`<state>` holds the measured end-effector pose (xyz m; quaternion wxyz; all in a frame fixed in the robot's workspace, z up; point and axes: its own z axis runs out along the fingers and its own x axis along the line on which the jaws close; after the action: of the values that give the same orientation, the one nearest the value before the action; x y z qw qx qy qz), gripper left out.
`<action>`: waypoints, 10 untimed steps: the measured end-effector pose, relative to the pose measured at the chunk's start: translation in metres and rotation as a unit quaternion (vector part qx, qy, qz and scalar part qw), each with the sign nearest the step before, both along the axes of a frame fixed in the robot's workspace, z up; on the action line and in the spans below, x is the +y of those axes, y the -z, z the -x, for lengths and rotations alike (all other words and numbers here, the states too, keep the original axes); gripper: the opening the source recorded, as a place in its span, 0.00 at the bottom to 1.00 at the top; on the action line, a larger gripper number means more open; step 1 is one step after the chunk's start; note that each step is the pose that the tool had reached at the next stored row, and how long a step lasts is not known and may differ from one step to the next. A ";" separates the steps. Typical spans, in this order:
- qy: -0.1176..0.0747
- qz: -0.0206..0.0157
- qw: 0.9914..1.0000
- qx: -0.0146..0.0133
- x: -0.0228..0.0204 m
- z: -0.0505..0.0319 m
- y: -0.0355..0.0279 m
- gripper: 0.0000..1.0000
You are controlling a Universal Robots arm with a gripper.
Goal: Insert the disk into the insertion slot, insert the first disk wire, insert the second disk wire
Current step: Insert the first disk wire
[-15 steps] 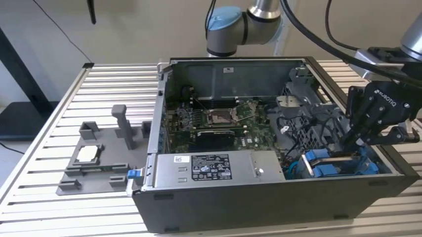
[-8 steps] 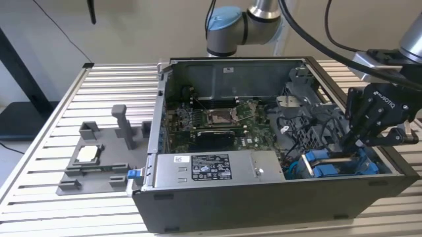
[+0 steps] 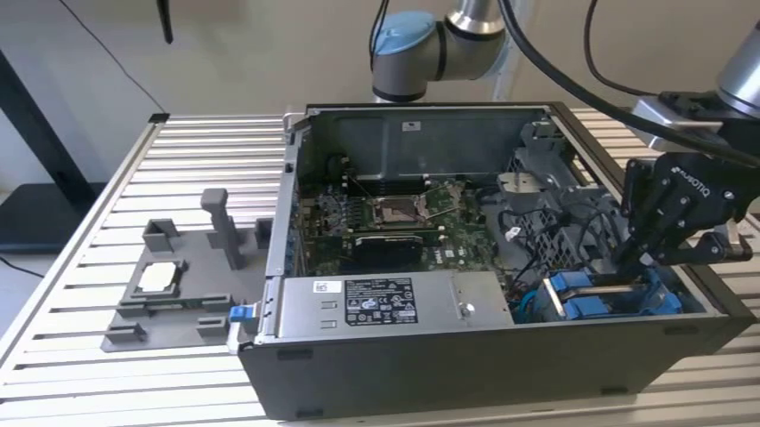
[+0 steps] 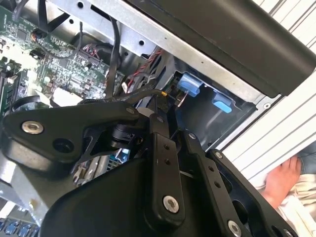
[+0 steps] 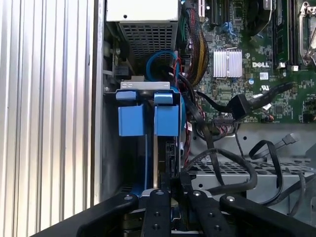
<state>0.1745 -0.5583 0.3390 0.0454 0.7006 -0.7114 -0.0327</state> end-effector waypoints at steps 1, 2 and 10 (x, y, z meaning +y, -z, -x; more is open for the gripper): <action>0.000 0.000 1.000 0.000 0.0000 0.0000 0.0002 0.19; 0.000 0.000 1.000 0.000 0.0000 0.0000 0.0003 0.19; 0.000 0.000 1.000 0.000 0.0000 0.0000 0.0017 0.19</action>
<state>0.1745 -0.5583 0.3373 0.0450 0.7006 -0.7114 -0.0324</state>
